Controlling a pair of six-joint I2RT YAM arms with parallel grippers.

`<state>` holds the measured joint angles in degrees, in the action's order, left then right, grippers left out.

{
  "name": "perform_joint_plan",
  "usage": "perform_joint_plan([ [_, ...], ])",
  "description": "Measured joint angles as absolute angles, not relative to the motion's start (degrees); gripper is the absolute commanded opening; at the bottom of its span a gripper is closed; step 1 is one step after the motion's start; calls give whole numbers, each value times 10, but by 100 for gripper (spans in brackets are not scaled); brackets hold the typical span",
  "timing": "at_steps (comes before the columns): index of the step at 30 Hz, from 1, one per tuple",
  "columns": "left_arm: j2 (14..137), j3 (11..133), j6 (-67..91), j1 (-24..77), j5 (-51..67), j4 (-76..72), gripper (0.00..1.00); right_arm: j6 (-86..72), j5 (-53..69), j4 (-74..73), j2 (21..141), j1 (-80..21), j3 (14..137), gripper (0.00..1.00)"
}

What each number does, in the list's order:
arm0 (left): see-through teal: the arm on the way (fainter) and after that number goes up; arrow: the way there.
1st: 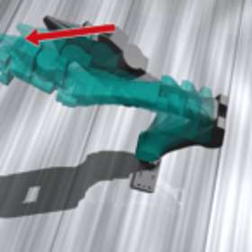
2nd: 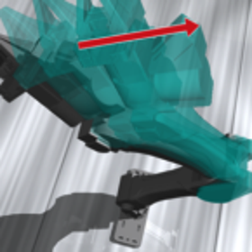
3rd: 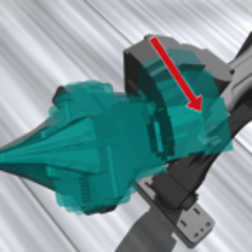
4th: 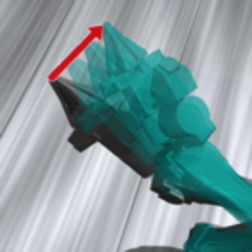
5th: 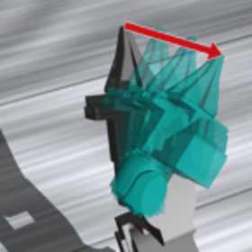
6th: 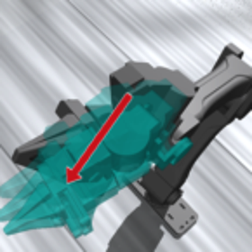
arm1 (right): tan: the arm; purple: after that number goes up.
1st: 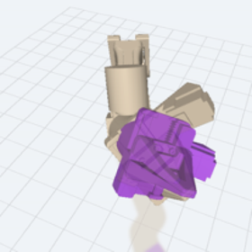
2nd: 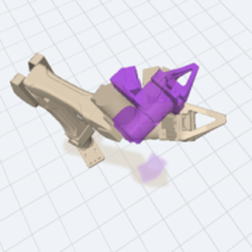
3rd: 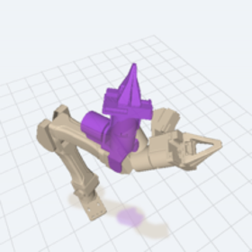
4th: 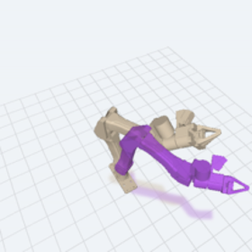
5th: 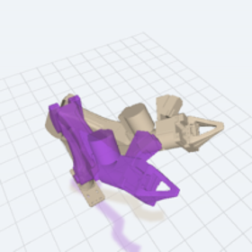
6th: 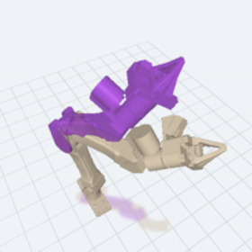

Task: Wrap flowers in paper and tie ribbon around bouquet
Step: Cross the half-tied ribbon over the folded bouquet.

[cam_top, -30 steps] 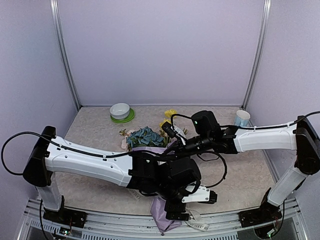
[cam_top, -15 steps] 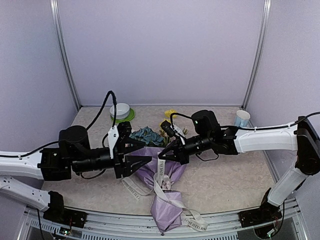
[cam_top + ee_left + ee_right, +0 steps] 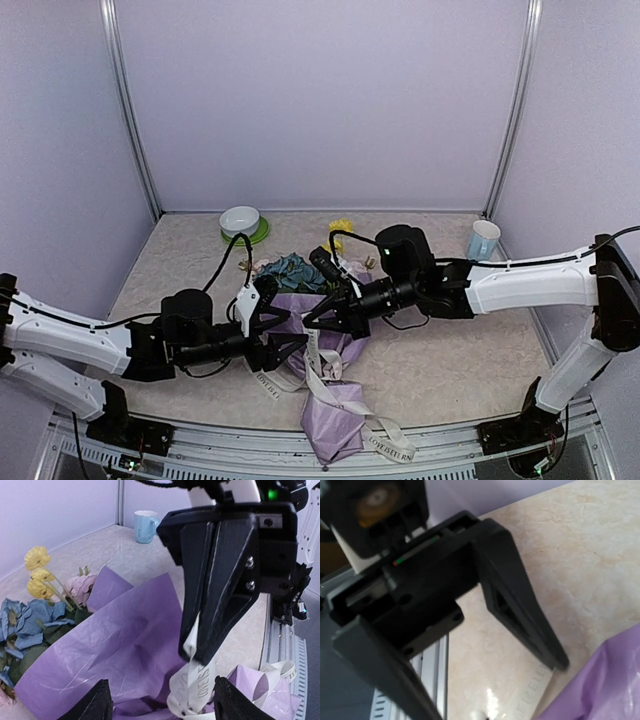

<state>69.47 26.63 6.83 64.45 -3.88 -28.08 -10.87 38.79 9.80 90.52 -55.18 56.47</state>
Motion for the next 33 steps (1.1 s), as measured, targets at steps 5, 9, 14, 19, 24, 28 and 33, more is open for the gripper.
perform_joint_plan([
  [5,744,267,70,642,35,-358,57,-116,387,102,905,-554,565,0],
  [9,776,267,74,642,88,-388,25,-117,386,103,905,-554,565,0],
  [14,813,287,74,638,104,-412,8,-116,392,102,905,-557,565,0],
  [19,832,298,75,635,113,-421,14,-115,398,102,905,-557,564,0],
  [24,833,298,77,633,109,-419,44,-114,399,103,903,-557,561,0],
  [28,831,297,75,629,98,-420,27,-112,404,104,899,-557,559,0],
  [33,831,299,72,623,104,-422,0,-112,408,103,899,-557,559,12],
])
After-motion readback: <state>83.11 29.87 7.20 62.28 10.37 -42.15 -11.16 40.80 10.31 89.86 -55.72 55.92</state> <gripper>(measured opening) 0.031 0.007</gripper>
